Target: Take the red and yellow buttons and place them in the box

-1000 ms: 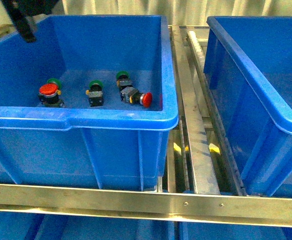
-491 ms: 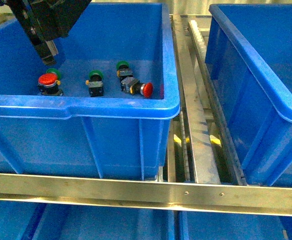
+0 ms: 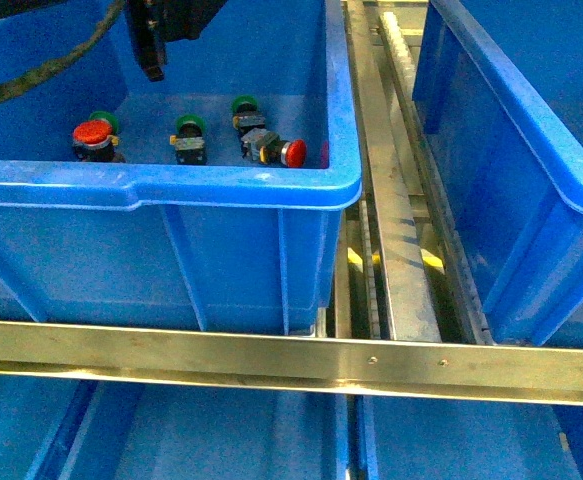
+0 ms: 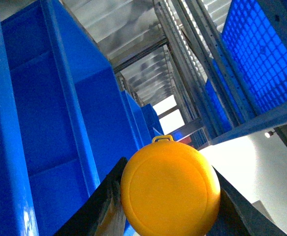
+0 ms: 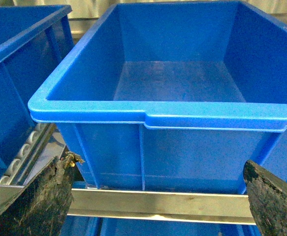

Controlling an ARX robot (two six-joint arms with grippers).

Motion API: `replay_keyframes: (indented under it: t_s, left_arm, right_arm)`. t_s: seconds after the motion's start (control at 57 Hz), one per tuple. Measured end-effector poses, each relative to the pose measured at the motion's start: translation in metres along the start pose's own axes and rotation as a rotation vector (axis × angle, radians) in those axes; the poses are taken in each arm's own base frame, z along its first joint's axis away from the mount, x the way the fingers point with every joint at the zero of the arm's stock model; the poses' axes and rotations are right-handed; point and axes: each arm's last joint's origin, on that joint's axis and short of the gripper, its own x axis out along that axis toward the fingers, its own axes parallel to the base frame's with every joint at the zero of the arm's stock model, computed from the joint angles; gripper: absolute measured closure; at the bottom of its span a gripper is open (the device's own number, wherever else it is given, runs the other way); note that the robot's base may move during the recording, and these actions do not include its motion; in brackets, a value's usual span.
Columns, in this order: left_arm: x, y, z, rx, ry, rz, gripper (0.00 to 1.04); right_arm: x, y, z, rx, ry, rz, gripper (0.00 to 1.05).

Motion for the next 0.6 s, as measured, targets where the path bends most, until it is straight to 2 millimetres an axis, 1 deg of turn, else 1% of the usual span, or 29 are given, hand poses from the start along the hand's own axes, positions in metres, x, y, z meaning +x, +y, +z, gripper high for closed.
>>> replay_keyframes:
  t_s: [0.053,0.088,0.14,0.193,0.333,0.351,0.368,0.386,0.404,0.421,0.439,0.456,0.491,0.561,0.596]
  left_arm:
    - [0.012,0.001,0.000,0.007,0.018,-0.001,0.72]
    - [0.021,-0.002,-0.001,0.014,0.039,-0.008,0.72]
    - [0.027,-0.006,-0.003,0.022,0.058,-0.016,0.72]
    - [0.037,-0.013,-0.006,0.034,0.078,-0.037,0.72]
    - [0.047,-0.024,-0.010,0.052,0.100,-0.062,0.72]
    - [0.048,-0.024,-0.010,0.052,0.101,-0.061,0.72]
    - [0.048,-0.024,-0.011,0.052,0.104,-0.059,0.72]
    - [0.048,-0.024,-0.011,0.052,0.106,-0.057,0.72]
    - [0.048,-0.024,-0.012,0.051,0.110,-0.056,0.72]
    - [0.048,-0.024,-0.012,0.051,0.114,-0.055,0.72]
    - [0.048,-0.024,-0.012,0.050,0.114,-0.053,0.72]
    - [0.048,-0.025,-0.012,0.053,0.111,-0.051,0.72]
    - [0.048,-0.025,-0.012,0.055,0.113,-0.050,0.72]
    - [0.048,-0.028,-0.012,0.063,0.115,-0.052,0.72]
    - [0.049,-0.031,-0.012,0.071,0.117,-0.060,0.72]
  right_arm:
    - [0.000,0.000,0.000,0.000,0.000,0.000,0.06]
    - [0.000,0.000,0.000,0.000,0.000,0.000,0.06]
    - [0.000,0.000,0.000,0.000,0.000,0.000,0.06]
    - [0.000,0.000,0.000,0.000,0.000,0.000,0.06]
    - [0.000,0.000,0.000,0.000,0.000,-0.002,0.06]
    - [0.001,0.000,0.000,0.006,-0.009,-0.032,0.06]
    - [0.003,-0.001,0.002,0.021,-0.045,-0.108,0.06]
    - [0.004,-0.001,0.004,0.023,-0.059,-0.129,0.06]
    - [0.006,-0.003,0.009,0.059,-0.107,-0.207,0.06]
    - [0.007,-0.004,0.011,0.076,-0.129,-0.237,0.06]
    - [0.009,-0.006,0.016,0.104,-0.170,-0.294,0.06]
    - [0.010,-0.007,0.017,0.110,-0.169,-0.311,0.06]
    - [0.015,-0.015,0.023,0.179,-0.237,-0.391,0.06]
    - [0.027,-0.028,0.029,0.279,-0.253,-0.431,0.06]
    - [0.036,-0.039,0.035,0.371,-0.242,-0.444,0.06]
